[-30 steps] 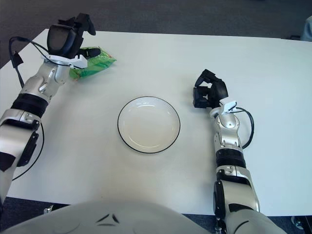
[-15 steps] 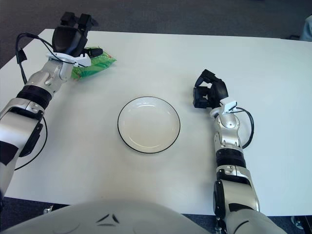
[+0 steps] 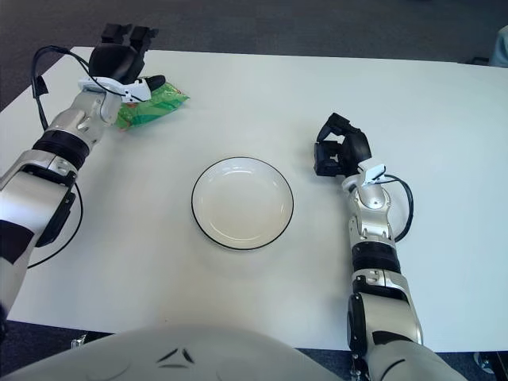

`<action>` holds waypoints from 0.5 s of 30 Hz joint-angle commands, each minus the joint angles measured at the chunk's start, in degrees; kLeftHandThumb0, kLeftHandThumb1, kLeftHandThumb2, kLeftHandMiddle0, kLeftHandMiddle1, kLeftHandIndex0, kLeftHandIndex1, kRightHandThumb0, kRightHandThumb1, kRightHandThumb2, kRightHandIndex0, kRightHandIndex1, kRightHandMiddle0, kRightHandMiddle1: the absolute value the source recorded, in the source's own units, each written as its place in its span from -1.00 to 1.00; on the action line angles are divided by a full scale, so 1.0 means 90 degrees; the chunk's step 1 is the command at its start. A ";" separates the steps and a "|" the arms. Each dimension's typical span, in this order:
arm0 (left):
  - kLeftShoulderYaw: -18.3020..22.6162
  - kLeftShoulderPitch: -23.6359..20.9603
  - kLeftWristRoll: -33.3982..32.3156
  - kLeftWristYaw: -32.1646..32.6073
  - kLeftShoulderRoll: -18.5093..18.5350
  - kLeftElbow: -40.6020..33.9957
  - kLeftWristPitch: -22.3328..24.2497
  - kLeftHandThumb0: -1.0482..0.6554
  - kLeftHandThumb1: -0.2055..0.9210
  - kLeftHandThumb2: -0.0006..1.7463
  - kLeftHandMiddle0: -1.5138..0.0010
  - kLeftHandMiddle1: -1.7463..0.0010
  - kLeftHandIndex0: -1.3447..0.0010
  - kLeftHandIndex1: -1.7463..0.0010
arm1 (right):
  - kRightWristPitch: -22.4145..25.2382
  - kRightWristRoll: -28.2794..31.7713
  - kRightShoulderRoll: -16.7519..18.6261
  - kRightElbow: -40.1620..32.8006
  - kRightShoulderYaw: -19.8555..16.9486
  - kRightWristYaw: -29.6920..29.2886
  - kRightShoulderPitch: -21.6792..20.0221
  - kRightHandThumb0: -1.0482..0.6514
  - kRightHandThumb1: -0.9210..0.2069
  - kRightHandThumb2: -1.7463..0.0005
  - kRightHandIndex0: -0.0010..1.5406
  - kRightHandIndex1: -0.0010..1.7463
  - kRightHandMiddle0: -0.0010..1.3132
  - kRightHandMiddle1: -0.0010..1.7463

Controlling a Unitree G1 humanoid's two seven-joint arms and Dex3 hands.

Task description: Put the snack into the plate.

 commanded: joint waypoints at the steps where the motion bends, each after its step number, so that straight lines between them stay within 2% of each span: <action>1: -0.0124 -0.0256 -0.0045 -0.0320 -0.0122 0.0203 0.0307 -1.00 1.00 0.26 1.00 0.81 1.00 0.59 | 0.0120 -0.0041 0.0163 0.0176 0.0071 -0.0037 0.0400 -0.35 0.13 -0.56 0.77 1.00 -0.02 1.00; 6: -0.0237 -0.0442 -0.0053 -0.0658 -0.0297 0.0554 0.0762 -1.00 1.00 0.30 1.00 0.97 1.00 0.73 | 0.0203 0.0000 0.0174 0.0079 0.0067 -0.0020 0.0439 -0.35 0.12 -0.55 0.77 1.00 -0.03 1.00; 15: -0.0363 -0.0518 -0.0134 -0.0781 -0.0490 0.1291 0.1076 -1.00 1.00 0.30 1.00 1.00 1.00 0.82 | 0.0198 -0.0098 0.0116 0.0020 0.0104 -0.0074 0.0471 -0.34 0.11 -0.54 0.76 1.00 -0.04 1.00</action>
